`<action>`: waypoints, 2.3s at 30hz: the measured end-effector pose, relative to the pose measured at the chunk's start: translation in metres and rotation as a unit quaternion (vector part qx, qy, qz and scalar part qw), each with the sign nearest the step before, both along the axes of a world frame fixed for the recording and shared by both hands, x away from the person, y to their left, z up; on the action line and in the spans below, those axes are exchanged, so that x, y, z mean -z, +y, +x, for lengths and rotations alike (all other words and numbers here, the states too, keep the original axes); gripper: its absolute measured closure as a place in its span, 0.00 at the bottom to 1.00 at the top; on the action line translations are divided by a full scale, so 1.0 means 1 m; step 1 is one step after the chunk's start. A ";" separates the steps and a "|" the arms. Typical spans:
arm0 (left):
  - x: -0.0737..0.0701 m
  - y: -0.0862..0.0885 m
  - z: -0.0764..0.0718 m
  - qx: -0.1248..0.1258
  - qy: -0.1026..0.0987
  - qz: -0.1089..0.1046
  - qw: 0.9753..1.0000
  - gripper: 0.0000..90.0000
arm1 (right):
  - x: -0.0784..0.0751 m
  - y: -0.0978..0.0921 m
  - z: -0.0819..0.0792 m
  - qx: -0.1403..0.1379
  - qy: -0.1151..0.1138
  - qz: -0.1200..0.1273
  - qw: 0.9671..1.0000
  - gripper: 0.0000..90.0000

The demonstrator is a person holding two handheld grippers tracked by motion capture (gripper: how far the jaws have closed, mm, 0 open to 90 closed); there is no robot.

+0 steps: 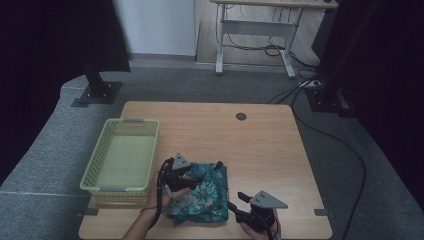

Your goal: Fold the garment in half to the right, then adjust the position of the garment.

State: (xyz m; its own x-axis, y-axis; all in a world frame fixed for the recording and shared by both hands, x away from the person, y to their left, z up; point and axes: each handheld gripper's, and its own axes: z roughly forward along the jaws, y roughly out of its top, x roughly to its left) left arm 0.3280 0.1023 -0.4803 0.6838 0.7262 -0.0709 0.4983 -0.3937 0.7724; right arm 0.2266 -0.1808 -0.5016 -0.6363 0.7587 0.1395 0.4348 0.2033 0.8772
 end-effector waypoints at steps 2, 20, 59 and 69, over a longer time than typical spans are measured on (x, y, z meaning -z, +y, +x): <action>0.001 0.003 0.002 -0.006 0.002 0.000 1.000 0.44 | -0.001 0.002 0.002 -0.005 0.001 -0.006 1.000 0.51; 0.030 -0.005 0.033 -0.049 0.055 -0.004 0.997 0.44 | 0.015 0.074 0.053 -0.069 0.036 -0.105 0.991 0.51; 0.064 0.001 0.035 -0.067 0.049 0.007 0.996 0.46 | 0.048 0.058 0.048 -0.064 0.053 -0.136 0.987 0.52; 0.063 -0.021 0.039 -0.046 0.048 0.026 0.997 0.44 | 0.048 0.038 0.052 -0.052 0.057 -0.138 0.987 0.52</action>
State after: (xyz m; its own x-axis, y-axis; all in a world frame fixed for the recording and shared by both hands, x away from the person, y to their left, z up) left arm 0.3673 0.0814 -0.5429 0.6059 0.7900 -0.0932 0.6043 -0.3809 0.6998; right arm 0.2782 -0.1427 -0.5493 -0.7050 0.7091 0.0127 0.4924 0.4765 0.7283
